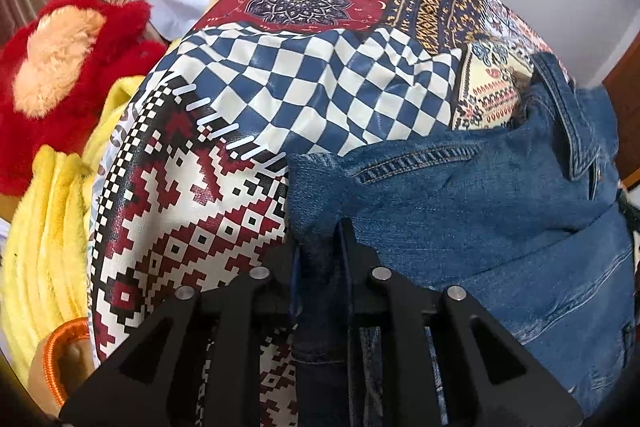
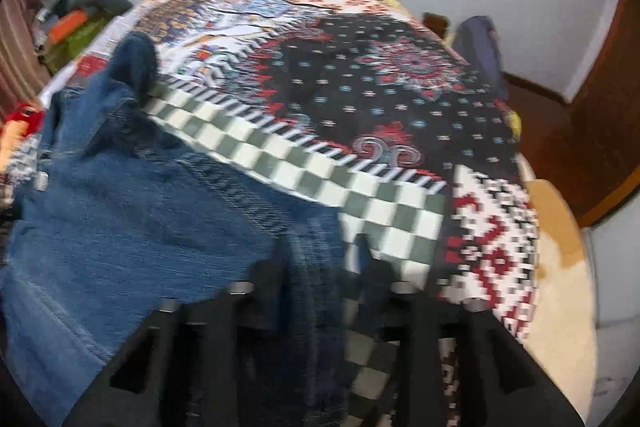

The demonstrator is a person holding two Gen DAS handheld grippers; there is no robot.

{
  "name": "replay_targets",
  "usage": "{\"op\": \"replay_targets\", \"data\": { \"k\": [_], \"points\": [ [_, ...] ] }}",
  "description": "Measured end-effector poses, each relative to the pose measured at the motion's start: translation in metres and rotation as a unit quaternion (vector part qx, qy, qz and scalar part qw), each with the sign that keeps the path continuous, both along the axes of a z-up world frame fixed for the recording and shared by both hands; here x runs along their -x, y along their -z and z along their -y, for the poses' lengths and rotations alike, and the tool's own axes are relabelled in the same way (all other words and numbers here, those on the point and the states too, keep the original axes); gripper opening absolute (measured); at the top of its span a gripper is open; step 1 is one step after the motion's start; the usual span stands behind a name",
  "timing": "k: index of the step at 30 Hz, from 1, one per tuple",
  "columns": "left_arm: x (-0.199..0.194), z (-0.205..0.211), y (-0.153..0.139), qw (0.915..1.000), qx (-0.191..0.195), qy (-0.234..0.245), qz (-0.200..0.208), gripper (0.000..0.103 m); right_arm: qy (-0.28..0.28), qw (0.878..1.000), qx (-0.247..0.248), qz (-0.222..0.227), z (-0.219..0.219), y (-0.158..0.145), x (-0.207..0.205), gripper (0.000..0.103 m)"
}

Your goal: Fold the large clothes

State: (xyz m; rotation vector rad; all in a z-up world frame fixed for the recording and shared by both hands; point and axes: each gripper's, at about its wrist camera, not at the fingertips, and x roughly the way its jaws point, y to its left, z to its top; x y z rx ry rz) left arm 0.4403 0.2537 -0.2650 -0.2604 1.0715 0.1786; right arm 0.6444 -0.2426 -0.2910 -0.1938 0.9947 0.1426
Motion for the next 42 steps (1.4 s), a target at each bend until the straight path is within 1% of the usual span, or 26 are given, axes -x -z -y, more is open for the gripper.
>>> {"op": "replay_targets", "data": {
  "k": [1, 2, 3, 6, 8, 10, 12, 14, 16, 19, 21, 23, 26, 28, 30, 31, 32, 35, 38, 41, 42],
  "points": [
    [0.000, 0.002, -0.001, 1.0000, -0.008, 0.002, -0.002, 0.019, 0.008, 1.000, 0.013, 0.004, 0.001, 0.000, -0.001, 0.090],
    [0.001, 0.005, -0.001, 0.9999, -0.015, 0.004, -0.007, 0.020, 0.010, 1.000, 0.012, 0.005, 0.004, -0.001, 0.001, 0.090],
    [0.001, 0.008, -0.002, 0.9996, -0.023, 0.008, -0.013, 0.021, 0.010, 1.000, -0.001, -0.004, 0.009, -0.002, 0.002, 0.090],
    [0.006, 0.018, -0.007, 0.9982, -0.049, 0.022, -0.028, 0.027, 0.013, 1.000, -0.019, -0.014, 0.016, -0.012, 0.010, 0.090],
    [0.011, 0.023, -0.013, 0.9973, -0.061, 0.027, -0.030, 0.031, 0.010, 1.000, -0.018, -0.008, 0.017, -0.024, 0.019, 0.090],
    [0.019, 0.030, -0.027, 0.9971, -0.064, 0.035, -0.021, 0.036, -0.002, 1.000, -0.010, 0.003, 0.014, -0.041, 0.031, 0.090],
    [0.027, 0.036, -0.043, 0.9971, -0.066, 0.037, -0.006, 0.043, -0.017, 1.000, -0.009, 0.021, 0.011, -0.063, 0.050, 0.090],
    [0.041, 0.042, -0.067, 0.9967, -0.069, 0.038, 0.020, 0.055, -0.025, 0.999, -0.015, 0.035, 0.008, -0.082, 0.062, 0.090],
    [0.053, 0.049, -0.089, 0.9957, -0.072, 0.040, 0.044, 0.058, -0.031, 0.998, -0.032, 0.047, 0.007, -0.104, 0.080, 0.090],
    [0.070, 0.062, -0.122, 0.9937, -0.066, 0.054, 0.073, 0.058, -0.049, 0.995, -0.059, 0.056, 0.004, -0.137, 0.108, 0.090],
    [0.086, 0.072, -0.145, 0.9908, -0.069, 0.062, 0.098, 0.060, -0.062, 0.993, -0.073, 0.070, 0.002, -0.158, 0.130, 0.090],
    [0.106, 0.084, -0.169, 0.9866, -0.074, 0.069, 0.128, 0.067, -0.073, 0.990, -0.083, 0.089, 0.000, -0.179, 0.156, 0.090],
    [0.134, 0.097, -0.192, 0.9808, -0.078, 0.077, 0.162, 0.075, -0.085, 0.986, -0.093, 0.108, -0.001, -0.202, 0.188, 0.091],
    [0.155, 0.106, -0.206, 0.9770, -0.078, 0.083, 0.180, 0.076, -0.091, 0.984, -0.099, 0.117, -0.002, -0.213, 0.212, 0.092],
    [0.174, 0.112, -0.214, 0.9742, -0.075, 0.087, 0.194, 0.079, -0.093, 0.983, -0.104, 0.122, -0.002, -0.218, 0.232, 0.094],
    [0.181, 0.114, -0.217, 0.9738, -0.073, 0.087, 0.197, 0.083, -0.094, 0.982, -0.104, 0.122, -0.002, -0.218, 0.242, 0.094],
    [0.190, 0.116, -0.217, 0.9734, -0.072, 0.086, 0.200, 0.087, -0.094, 0.983, -0.104, 0.121, -0.002, -0.217, 0.250, 0.094],
    [0.212, 0.121, -0.213, 0.9744, -0.071, 0.082, 0.197, 0.093, -0.093, 0.985, -0.094, 0.113, -0.003, -0.209, 0.279, 0.094],
    [0.232, 0.124, -0.203, 0.9782, -0.066, 0.078, 0.181, 0.098, -0.095, 0.986, -0.088, 0.105, -0.002, -0.196, 0.306, 0.094],
    [0.248, 0.124, -0.184, 0.9838, -0.056, 0.072, 0.154, 0.099, -0.093, 0.988, -0.080, 0.093, 0.000, -0.177, 0.329, 0.094],
    [0.253, 0.124, -0.173, 0.9866, -0.054, 0.070, 0.137, 0.099, -0.091, 0.989, -0.078, 0.087, 0.000, -0.169, 0.336, 0.094]
  ]
}}
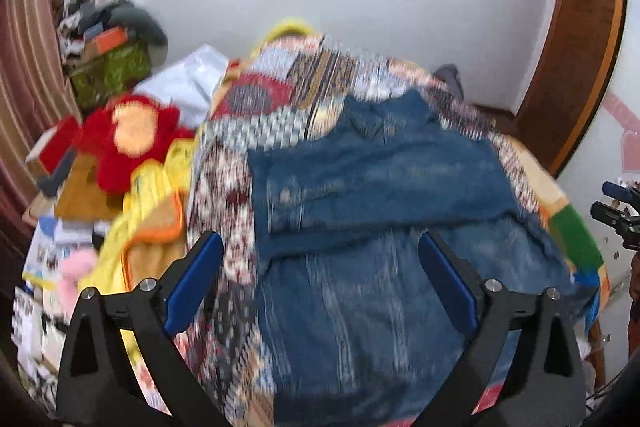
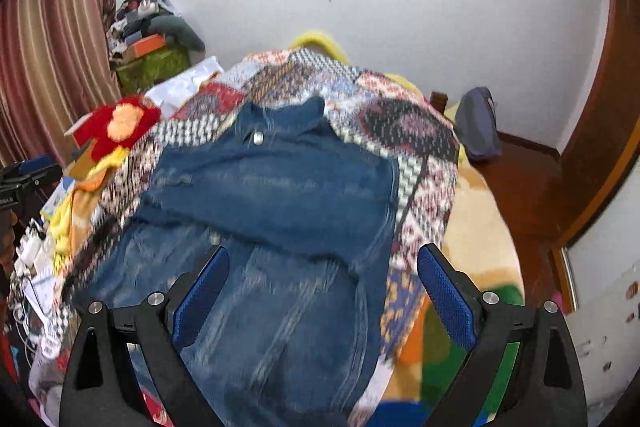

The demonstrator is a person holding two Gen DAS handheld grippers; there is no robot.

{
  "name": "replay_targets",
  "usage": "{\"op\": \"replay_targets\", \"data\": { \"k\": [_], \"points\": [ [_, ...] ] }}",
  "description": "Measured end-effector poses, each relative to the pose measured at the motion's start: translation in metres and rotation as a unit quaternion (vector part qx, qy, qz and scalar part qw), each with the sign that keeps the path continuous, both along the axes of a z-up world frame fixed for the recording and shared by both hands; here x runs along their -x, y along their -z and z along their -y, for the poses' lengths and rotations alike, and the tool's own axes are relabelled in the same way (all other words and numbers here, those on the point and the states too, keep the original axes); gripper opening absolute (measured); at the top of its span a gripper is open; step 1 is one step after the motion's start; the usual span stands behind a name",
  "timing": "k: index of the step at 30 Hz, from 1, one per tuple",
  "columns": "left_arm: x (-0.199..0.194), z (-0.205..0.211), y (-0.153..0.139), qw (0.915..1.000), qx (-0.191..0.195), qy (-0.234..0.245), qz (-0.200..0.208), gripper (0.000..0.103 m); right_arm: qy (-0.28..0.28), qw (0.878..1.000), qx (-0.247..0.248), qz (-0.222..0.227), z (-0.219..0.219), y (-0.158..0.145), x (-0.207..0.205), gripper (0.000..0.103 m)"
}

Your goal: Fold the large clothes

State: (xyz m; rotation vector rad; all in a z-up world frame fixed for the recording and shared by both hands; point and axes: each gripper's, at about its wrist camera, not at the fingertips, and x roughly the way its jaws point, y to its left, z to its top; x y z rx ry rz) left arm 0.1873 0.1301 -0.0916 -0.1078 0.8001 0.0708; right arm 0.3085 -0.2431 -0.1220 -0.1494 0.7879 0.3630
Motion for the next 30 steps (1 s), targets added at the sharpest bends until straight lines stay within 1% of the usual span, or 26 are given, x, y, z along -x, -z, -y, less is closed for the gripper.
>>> {"op": "replay_targets", "data": {
  "k": [2, 5, 7, 9, 11, 14, 17, 20, 21, 22, 23, 24, 25, 26, 27, 28, 29, 30],
  "points": [
    [0.009, 0.000, 0.017, 0.9997, 0.002, -0.003, -0.025, 0.099, 0.003, 1.000, -0.002, -0.017, 0.003, 0.015, 0.009, 0.094],
    [0.023, -0.001, 0.044, 0.9982, 0.008, -0.010, -0.058, 0.099, 0.007, 0.998, -0.010, -0.054, 0.008, 0.039, 0.024, 0.094],
    [0.032, -0.003, 0.059, 0.9970, 0.014, -0.017, -0.075, 0.099, 0.014, 0.997, -0.012, -0.072, 0.013, 0.052, 0.030, 0.094],
    [0.040, -0.008, 0.073, 0.9954, 0.023, -0.028, -0.089, 0.099, 0.024, 0.995, -0.020, -0.095, 0.021, 0.064, 0.033, 0.094],
    [0.046, -0.015, 0.088, 0.9926, 0.042, -0.042, -0.106, 0.099, 0.037, 0.993, -0.029, -0.111, 0.028, 0.074, 0.035, 0.094],
    [0.054, -0.026, 0.112, 0.9857, 0.077, -0.066, -0.135, 0.099, 0.061, 0.989, -0.048, -0.124, 0.043, 0.084, 0.040, 0.094],
    [0.060, -0.037, 0.140, 0.9737, 0.122, -0.082, -0.174, 0.099, 0.075, 0.984, -0.068, -0.148, 0.054, 0.095, 0.042, 0.094],
    [0.066, -0.046, 0.157, 0.9619, 0.178, -0.097, -0.184, 0.098, 0.079, 0.977, -0.102, -0.172, 0.061, 0.104, 0.043, 0.092],
    [0.068, -0.048, 0.161, 0.9589, 0.193, -0.099, -0.183, 0.096, 0.076, 0.974, -0.116, -0.178, 0.062, 0.105, 0.043, 0.088],
    [0.071, -0.048, 0.164, 0.9552, 0.210, -0.100, -0.183, 0.091, 0.073, 0.973, -0.123, -0.181, 0.063, 0.106, 0.044, 0.082],
    [0.072, -0.048, 0.166, 0.9522, 0.226, -0.098, -0.181, 0.082, 0.070, 0.972, -0.132, -0.184, 0.064, 0.105, 0.044, 0.079],
    [0.074, -0.048, 0.167, 0.9495, 0.243, -0.091, -0.176, 0.077, 0.066, 0.969, -0.146, -0.188, 0.065, 0.106, 0.044, 0.072],
    [0.075, -0.047, 0.166, 0.9484, 0.252, -0.086, -0.173, 0.068, 0.066, 0.967, -0.155, -0.191, 0.065, 0.106, 0.044, 0.065],
    [0.075, -0.046, 0.166, 0.9466, 0.263, -0.078, -0.170, 0.060, 0.066, 0.965, -0.163, -0.193, 0.066, 0.107, 0.044, 0.061],
    [0.075, -0.046, 0.167, 0.9452, 0.270, -0.074, -0.168, 0.057, 0.065, 0.964, -0.169, -0.195, 0.065, 0.109, 0.043, 0.052],
    [0.076, -0.046, 0.167, 0.9450, 0.271, -0.074, -0.168, 0.055, 0.069, 0.963, -0.170, -0.195, 0.066, 0.110, 0.043, 0.048],
    [0.077, -0.046, 0.167, 0.9457, 0.268, -0.073, -0.168, 0.049, 0.074, 0.963, -0.172, -0.194, 0.066, 0.110, 0.043, 0.045],
    [0.077, -0.046, 0.166, 0.9469, 0.264, -0.073, -0.168, 0.046, 0.075, 0.962, -0.176, -0.192, 0.066, 0.110, 0.043, 0.041]
  ]
}}
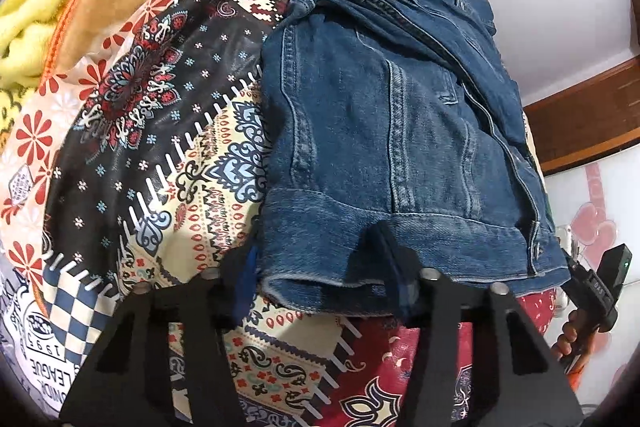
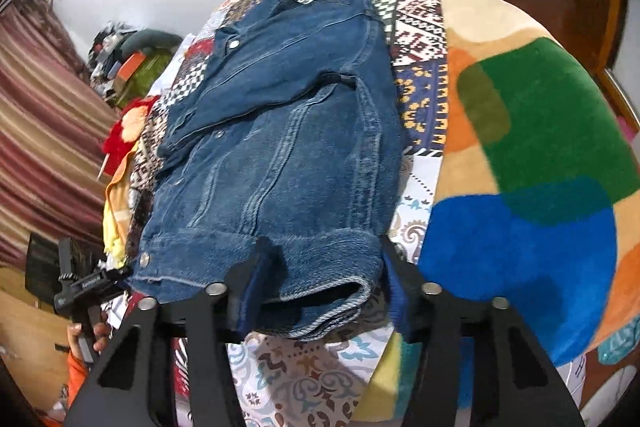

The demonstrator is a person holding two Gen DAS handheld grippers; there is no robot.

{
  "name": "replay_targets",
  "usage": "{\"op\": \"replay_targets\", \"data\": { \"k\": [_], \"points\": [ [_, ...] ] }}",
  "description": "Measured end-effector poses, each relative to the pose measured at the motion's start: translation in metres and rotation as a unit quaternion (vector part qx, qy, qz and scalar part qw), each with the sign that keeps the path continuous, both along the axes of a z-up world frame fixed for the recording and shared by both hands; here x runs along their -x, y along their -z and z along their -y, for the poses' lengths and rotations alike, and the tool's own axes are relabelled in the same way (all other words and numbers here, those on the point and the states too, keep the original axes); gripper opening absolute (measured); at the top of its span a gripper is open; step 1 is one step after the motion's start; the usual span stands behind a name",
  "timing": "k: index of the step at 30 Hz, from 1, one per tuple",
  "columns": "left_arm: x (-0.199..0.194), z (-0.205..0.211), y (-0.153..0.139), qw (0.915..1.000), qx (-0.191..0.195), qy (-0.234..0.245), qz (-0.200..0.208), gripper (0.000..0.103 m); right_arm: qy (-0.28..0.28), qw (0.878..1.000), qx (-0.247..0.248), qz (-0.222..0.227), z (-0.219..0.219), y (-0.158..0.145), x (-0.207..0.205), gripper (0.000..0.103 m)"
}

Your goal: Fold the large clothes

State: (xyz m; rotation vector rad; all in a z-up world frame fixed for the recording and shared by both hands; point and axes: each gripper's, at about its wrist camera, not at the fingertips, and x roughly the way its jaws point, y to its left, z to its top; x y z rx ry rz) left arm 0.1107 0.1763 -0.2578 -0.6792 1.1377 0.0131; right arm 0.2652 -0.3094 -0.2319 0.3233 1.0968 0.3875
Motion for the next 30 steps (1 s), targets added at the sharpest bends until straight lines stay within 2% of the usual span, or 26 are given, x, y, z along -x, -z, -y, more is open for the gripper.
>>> {"op": "replay_targets", "data": {
  "k": [1, 2, 5, 8, 17, 21, 24, 30],
  "points": [
    [0.000, -0.001, -0.001, 1.0000, -0.006, -0.001, 0.000, 0.038, 0.001, 1.000, -0.002, 0.001, 0.000, -0.001, -0.001, 0.035],
    [0.000, -0.001, -0.004, 0.9999, -0.013, -0.001, 0.002, 0.034, 0.001, 1.000, -0.004, 0.002, 0.001, -0.003, -0.001, 0.032],
    [0.000, 0.006, -0.025, 0.9978, -0.057, 0.017, 0.031, 0.024, -0.001, 1.000, -0.015, 0.016, 0.003, -0.010, -0.004, 0.025],
    [-0.008, 0.012, -0.043, 0.9934, -0.096, 0.030, 0.055, 0.018, -0.012, 0.999, -0.019, 0.043, -0.001, -0.025, -0.009, 0.020],
    [-0.051, 0.013, -0.104, 0.9825, -0.126, 0.051, 0.128, 0.015, -0.061, 0.990, -0.018, 0.123, -0.033, -0.073, -0.057, 0.017],
    [-0.080, 0.014, -0.138, 0.9686, -0.170, 0.072, 0.166, 0.014, -0.066, 0.984, -0.005, 0.163, -0.046, -0.097, -0.089, 0.017],
    [-0.104, 0.006, -0.158, 0.9621, -0.184, 0.072, 0.188, 0.014, -0.061, 0.979, 0.007, 0.194, -0.053, -0.114, -0.117, 0.017],
    [-0.169, -0.007, -0.175, 0.9538, -0.208, 0.063, 0.207, 0.013, -0.054, 0.973, 0.031, 0.222, -0.070, -0.127, -0.182, 0.017]
  ]
}}
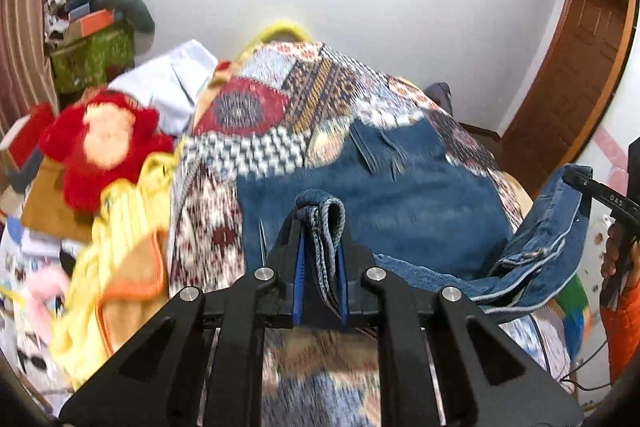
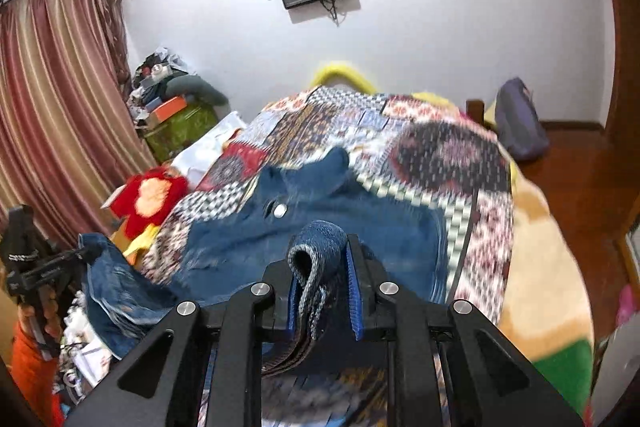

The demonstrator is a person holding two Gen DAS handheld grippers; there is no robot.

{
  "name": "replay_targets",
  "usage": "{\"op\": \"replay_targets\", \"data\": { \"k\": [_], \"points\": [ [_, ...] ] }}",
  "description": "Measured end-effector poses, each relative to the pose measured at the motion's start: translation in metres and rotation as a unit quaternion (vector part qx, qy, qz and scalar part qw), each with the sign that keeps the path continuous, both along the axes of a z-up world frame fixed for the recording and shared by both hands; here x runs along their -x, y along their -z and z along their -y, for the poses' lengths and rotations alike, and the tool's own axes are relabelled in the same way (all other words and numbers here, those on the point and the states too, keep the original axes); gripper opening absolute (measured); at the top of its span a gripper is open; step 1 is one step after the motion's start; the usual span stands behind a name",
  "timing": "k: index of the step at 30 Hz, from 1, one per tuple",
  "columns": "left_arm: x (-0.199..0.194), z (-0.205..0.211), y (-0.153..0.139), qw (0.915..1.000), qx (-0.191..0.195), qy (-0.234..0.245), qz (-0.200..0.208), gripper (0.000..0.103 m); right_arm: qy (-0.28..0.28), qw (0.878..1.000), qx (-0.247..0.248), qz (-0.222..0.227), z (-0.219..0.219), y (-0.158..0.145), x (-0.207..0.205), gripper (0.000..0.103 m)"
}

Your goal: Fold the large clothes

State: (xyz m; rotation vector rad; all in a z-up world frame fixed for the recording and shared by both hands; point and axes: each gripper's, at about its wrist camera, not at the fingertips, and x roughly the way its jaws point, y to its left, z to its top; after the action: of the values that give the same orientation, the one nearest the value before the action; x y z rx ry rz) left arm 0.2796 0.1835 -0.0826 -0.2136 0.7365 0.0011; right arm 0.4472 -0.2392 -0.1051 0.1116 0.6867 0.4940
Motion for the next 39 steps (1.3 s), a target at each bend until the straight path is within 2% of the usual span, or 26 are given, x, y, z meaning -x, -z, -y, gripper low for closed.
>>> {"op": "replay_targets", "data": {
  "k": [4, 8, 12, 18, 22, 24, 26, 28, 30, 32, 35, 36, 38, 39],
  "points": [
    [-0.042, -0.005, -0.004, 0.9999, -0.001, 0.002, 0.010, 0.013, 0.018, 1.000, 0.015, 0.009, -0.008, 0.000, -0.048, 0.017],
    [-0.085, -0.010, 0.004, 0.9999, -0.008, -0.006, 0.010, 0.013, 0.035, 0.999, 0.026, -0.012, -0.014, 0.019, -0.104, 0.017],
    [-0.132, -0.021, 0.034, 0.9998, -0.007, -0.013, -0.013, 0.013, 0.051, 0.997, 0.034, -0.052, -0.023, 0.057, -0.159, 0.017],
    [-0.178, -0.041, 0.099, 0.9965, 0.013, -0.038, -0.073, 0.013, 0.063, 0.992, 0.041, -0.104, -0.035, 0.121, -0.202, 0.017],
    [-0.192, -0.050, 0.136, 0.9922, 0.031, -0.049, -0.111, 0.014, 0.072, 0.989, 0.032, -0.122, -0.028, 0.143, -0.218, 0.018],
    [-0.195, -0.048, 0.146, 0.9909, 0.026, -0.053, -0.121, 0.016, 0.084, 0.989, 0.040, -0.115, -0.022, 0.144, -0.221, 0.018],
    [-0.198, -0.047, 0.154, 0.9893, 0.005, -0.066, -0.130, 0.022, 0.098, 0.988, 0.061, -0.099, -0.015, 0.139, -0.222, 0.018],
    [-0.198, -0.049, 0.152, 0.9890, -0.005, -0.076, -0.127, 0.028, 0.124, 0.985, 0.084, -0.090, -0.002, 0.132, -0.222, 0.018],
    [-0.197, -0.051, 0.146, 0.9875, -0.009, -0.093, -0.127, 0.029, 0.129, 0.984, 0.077, -0.098, 0.014, 0.125, -0.220, 0.018],
    [-0.193, -0.050, 0.130, 0.9870, -0.030, -0.109, -0.115, 0.029, 0.127, 0.985, 0.062, -0.100, 0.027, 0.116, -0.212, 0.018],
    [-0.187, -0.052, 0.100, 0.9852, -0.074, -0.126, -0.090, 0.033, 0.113, 0.987, 0.065, -0.096, 0.031, 0.103, -0.197, 0.018],
    [-0.183, -0.053, 0.090, 0.9861, -0.073, -0.126, -0.082, 0.036, 0.102, 0.988, 0.068, -0.093, 0.029, 0.098, -0.190, 0.018],
    [-0.175, -0.058, 0.075, 0.9879, -0.062, -0.124, -0.070, 0.055, 0.084, 0.990, 0.074, -0.081, 0.019, 0.089, -0.177, 0.018],
    [-0.169, -0.058, 0.065, 0.9896, -0.054, -0.119, -0.060, 0.059, 0.069, 0.992, 0.081, -0.071, 0.011, 0.084, -0.169, 0.018]
  ]
}}
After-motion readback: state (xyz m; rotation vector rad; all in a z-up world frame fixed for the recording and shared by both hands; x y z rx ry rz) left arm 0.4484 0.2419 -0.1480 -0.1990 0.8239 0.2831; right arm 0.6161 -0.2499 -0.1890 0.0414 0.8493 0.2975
